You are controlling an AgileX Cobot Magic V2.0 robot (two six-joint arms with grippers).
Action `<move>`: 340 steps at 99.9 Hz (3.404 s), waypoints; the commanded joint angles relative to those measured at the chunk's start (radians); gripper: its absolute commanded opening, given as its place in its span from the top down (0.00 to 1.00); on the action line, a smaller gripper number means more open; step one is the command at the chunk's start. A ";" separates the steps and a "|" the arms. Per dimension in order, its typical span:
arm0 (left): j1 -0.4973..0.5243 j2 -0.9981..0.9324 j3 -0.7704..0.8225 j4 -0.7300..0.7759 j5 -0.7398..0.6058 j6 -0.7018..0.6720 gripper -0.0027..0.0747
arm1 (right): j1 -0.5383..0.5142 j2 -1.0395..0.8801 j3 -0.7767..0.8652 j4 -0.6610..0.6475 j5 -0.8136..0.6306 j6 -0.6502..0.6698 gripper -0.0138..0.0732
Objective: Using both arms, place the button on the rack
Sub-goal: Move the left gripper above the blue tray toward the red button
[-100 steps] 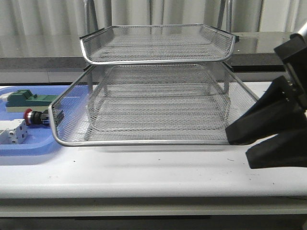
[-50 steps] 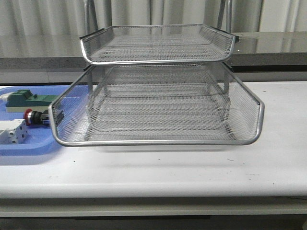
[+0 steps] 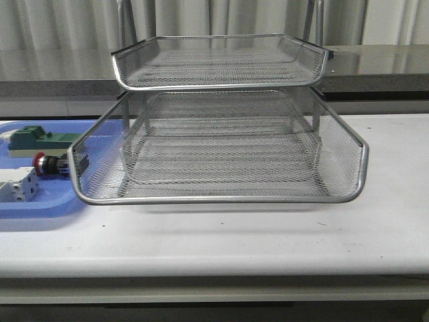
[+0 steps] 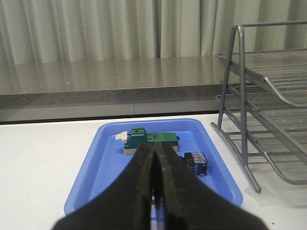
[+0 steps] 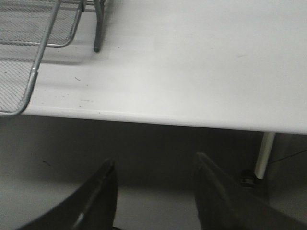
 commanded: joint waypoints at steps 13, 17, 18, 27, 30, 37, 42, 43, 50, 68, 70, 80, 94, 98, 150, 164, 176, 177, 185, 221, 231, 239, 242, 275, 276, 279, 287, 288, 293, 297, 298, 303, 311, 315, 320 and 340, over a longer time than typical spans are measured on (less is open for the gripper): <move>-0.007 -0.031 0.033 0.000 -0.071 0.000 0.99 | -0.001 -0.011 -0.034 -0.053 -0.043 0.009 0.40; -0.007 -0.031 0.033 0.000 -0.071 0.000 0.99 | -0.001 -0.011 -0.034 -0.051 -0.044 0.009 0.40; -0.007 -0.031 0.033 0.000 -0.071 0.000 0.99 | -0.001 -0.011 -0.034 -0.051 -0.044 0.009 0.40; -0.007 -0.031 0.033 0.000 -0.071 0.000 0.99 | -0.001 -0.011 -0.034 -0.046 -0.045 0.009 0.41; -0.007 -0.031 0.033 0.000 -0.071 0.000 0.99 | -0.001 -0.011 -0.034 -0.042 -0.046 0.009 0.42; -0.007 -0.031 0.033 0.000 -0.071 0.000 0.99 | -0.001 -0.011 -0.034 -0.032 -0.046 0.009 0.48; -0.007 -0.031 0.033 0.000 -0.071 0.000 0.99 | -0.001 -0.011 -0.034 -0.027 -0.046 0.009 0.55; -0.007 -0.031 0.033 0.000 -0.071 0.000 0.99 | -0.001 -0.011 -0.034 -0.024 -0.046 0.009 0.57; -0.007 -0.031 0.033 0.000 -0.071 0.000 0.99 | -0.001 -0.011 -0.034 -0.022 -0.046 0.009 0.68; -0.007 -0.031 0.033 0.000 -0.071 0.000 0.99 | -0.001 -0.011 -0.034 -0.020 -0.045 0.009 0.93; -0.007 -0.031 0.033 0.000 -0.071 0.000 0.99 | -0.001 -0.011 -0.034 -0.020 -0.045 0.009 0.92; -0.007 -0.031 0.033 0.000 -0.073 0.000 0.99 | -0.001 -0.011 -0.034 -0.020 -0.045 0.009 0.92; -0.007 -0.031 0.011 -0.010 -0.073 -0.002 0.99 | -0.001 -0.011 -0.034 -0.020 -0.045 0.009 0.92; -0.007 -0.031 -0.005 -0.022 -0.071 -0.002 0.99 | -0.001 -0.011 -0.034 -0.020 -0.045 0.009 0.92; -0.007 0.433 -0.526 -0.075 0.287 -0.002 0.99 | -0.001 -0.011 -0.034 -0.020 -0.045 0.009 0.92; -0.007 0.617 -0.683 -0.073 0.405 -0.002 0.99 | -0.001 -0.011 -0.034 -0.020 -0.045 0.009 0.92; -0.007 0.764 -0.790 -0.071 0.467 0.002 0.99 | -0.001 -0.011 -0.034 -0.020 -0.045 0.009 0.92; -0.007 0.772 -0.801 -0.071 0.472 0.002 0.99 | -0.001 -0.011 -0.034 -0.020 -0.045 0.009 0.92; -0.007 0.862 -0.853 -0.071 0.488 0.002 0.99 | -0.001 -0.011 -0.034 -0.020 -0.045 0.009 0.92; -0.007 1.202 -1.033 -0.071 0.526 0.002 0.99 | -0.001 -0.011 -0.034 -0.020 -0.045 0.009 0.92; -0.007 1.257 -1.076 -0.071 0.551 0.054 0.98 | -0.001 -0.011 -0.034 -0.020 -0.045 0.009 0.92; -0.007 1.292 -1.104 -0.071 0.582 0.104 0.89 | -0.001 -0.011 -0.034 -0.020 -0.045 0.009 0.92; -0.007 1.299 -1.112 -0.071 0.589 0.108 0.83 | -0.001 -0.011 -0.034 -0.020 -0.045 0.009 0.92; -0.007 1.312 -1.122 -0.060 0.604 0.160 0.04 | -0.001 -0.011 -0.034 -0.020 -0.045 0.009 0.92; -0.007 1.312 -1.122 -0.060 0.604 0.160 0.05 | -0.001 -0.011 -0.034 -0.020 -0.045 0.009 0.92; -0.007 1.312 -1.122 -0.067 0.604 0.158 0.05 | -0.001 -0.011 -0.034 -0.020 -0.045 0.009 0.92; -0.007 1.314 -1.122 -0.110 0.599 0.158 0.08 | -0.001 -0.011 -0.034 -0.020 -0.045 0.009 0.92; -0.007 1.314 -1.122 -0.114 0.596 0.158 0.09 | -0.001 -0.011 -0.034 -0.020 -0.045 0.009 0.92; -0.007 1.320 -1.124 -0.114 0.589 0.158 0.11 | -0.001 -0.011 -0.034 -0.020 -0.045 0.009 0.92; -0.007 1.325 -1.124 -0.111 0.587 0.158 0.12 | -0.001 -0.011 -0.034 -0.020 -0.045 0.009 0.92; -0.007 1.328 -1.126 -0.112 0.586 0.158 0.12 | -0.001 -0.011 -0.034 -0.020 -0.045 0.009 0.92; -0.007 1.340 -1.131 -0.105 0.585 0.167 0.13 | -0.001 -0.011 -0.034 -0.020 -0.045 0.009 0.92; -0.007 1.378 -1.159 -0.105 0.602 0.213 0.13 | -0.001 -0.011 -0.034 -0.020 -0.045 0.009 0.92; -0.007 1.400 -1.186 -0.105 0.623 0.230 0.13 | -0.001 -0.011 -0.034 -0.020 -0.045 0.009 0.92; -0.007 1.442 -1.225 -0.105 0.652 0.258 0.13 | -0.001 -0.011 -0.034 -0.020 -0.045 0.009 0.92; -0.007 1.608 -1.421 -0.105 0.757 0.434 0.13 | -0.001 -0.011 -0.034 -0.020 -0.045 0.009 0.92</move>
